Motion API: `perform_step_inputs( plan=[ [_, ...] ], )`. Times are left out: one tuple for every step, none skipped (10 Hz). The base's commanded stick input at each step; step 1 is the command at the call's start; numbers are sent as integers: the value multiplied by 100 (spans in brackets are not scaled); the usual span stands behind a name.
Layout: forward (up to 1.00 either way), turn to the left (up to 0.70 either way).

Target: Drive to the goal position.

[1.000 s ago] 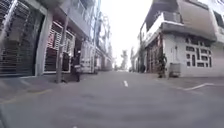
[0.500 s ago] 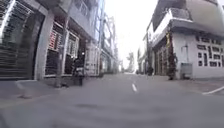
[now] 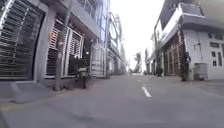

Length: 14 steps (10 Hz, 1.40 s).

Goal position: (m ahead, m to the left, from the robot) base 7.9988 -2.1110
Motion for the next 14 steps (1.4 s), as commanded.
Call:
perform_step_inputs(
  plan=[
    [100, 0],
    [100, 0],
    [100, 0],
    [100, 0],
    [100, 0],
    [100, 0],
    [100, 0],
    [100, 0],
    [100, -1],
    [100, -37],
    [100, -40],
    [100, -40],
    [100, -40],
    [100, -17]
  ],
)
